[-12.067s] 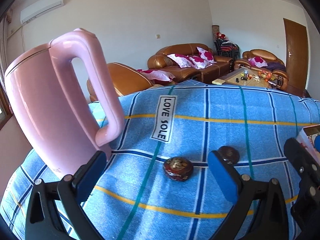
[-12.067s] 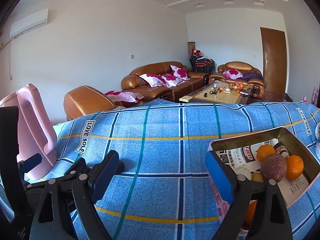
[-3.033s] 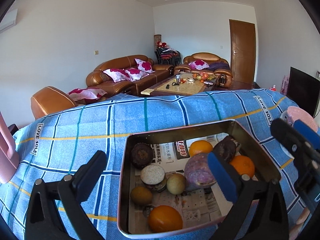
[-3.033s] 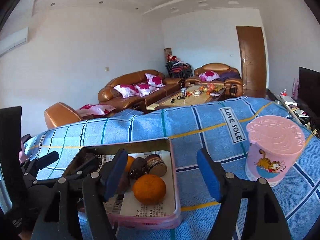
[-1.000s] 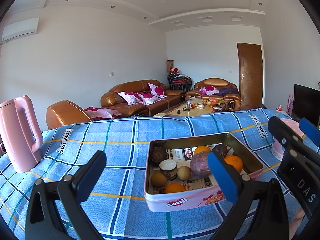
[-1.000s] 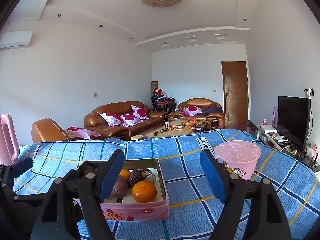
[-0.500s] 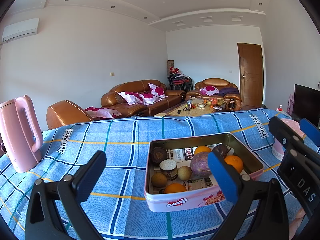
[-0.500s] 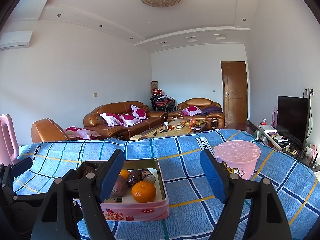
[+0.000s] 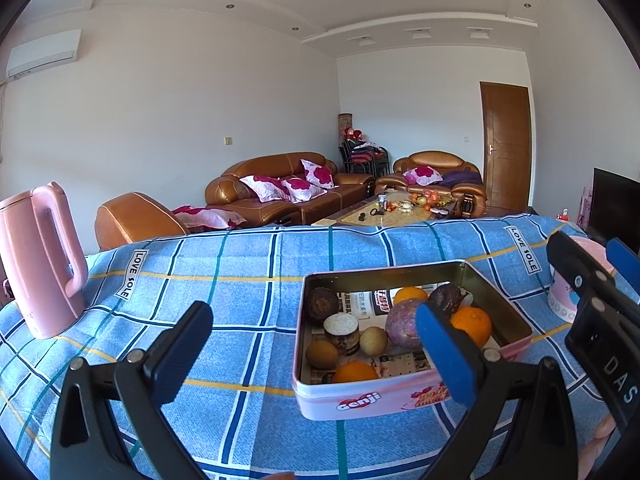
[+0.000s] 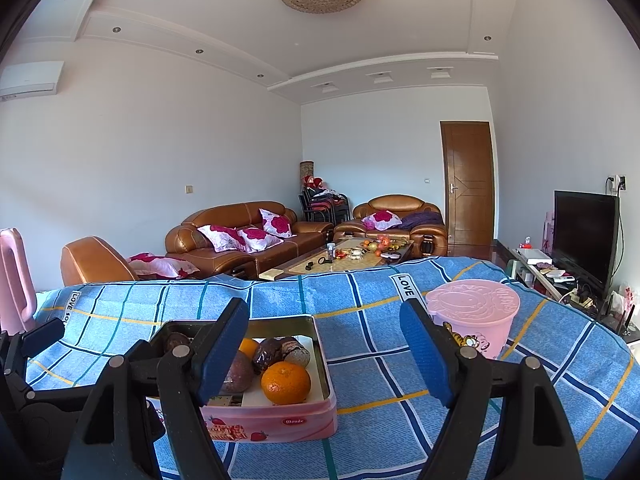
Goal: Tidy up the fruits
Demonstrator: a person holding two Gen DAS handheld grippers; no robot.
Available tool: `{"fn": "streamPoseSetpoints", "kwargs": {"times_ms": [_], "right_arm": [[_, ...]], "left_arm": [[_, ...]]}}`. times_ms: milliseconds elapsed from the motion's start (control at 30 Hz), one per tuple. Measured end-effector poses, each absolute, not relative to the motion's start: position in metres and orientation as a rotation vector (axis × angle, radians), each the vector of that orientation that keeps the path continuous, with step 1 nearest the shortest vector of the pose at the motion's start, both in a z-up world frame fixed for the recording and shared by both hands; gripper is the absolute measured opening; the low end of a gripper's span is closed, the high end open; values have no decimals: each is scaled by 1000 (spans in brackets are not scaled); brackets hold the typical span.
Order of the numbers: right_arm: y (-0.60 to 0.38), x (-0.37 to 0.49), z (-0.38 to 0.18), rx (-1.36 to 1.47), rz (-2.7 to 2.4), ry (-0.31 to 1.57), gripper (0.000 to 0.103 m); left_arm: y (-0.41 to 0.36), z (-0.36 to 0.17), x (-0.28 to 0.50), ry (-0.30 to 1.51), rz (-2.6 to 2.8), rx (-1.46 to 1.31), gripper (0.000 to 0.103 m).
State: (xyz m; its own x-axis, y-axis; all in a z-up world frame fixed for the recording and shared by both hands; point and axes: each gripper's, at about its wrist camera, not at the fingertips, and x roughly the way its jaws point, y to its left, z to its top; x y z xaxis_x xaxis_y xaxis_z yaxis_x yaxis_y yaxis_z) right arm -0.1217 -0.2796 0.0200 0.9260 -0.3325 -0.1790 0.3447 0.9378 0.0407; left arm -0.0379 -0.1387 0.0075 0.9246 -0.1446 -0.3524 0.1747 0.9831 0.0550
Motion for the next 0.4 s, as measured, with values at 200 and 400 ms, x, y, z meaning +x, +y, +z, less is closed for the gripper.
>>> {"fn": "streamPoseSetpoints", "kwargs": {"times_ms": [200, 400], "right_arm": [[-280, -121, 20, 74, -353, 177, 80], [-280, -120, 19, 78, -361, 182, 80]], "left_arm": [[-134, 5, -34, 377, -150, 61, 103], [-133, 4, -33, 385, -148, 59, 103]]}}
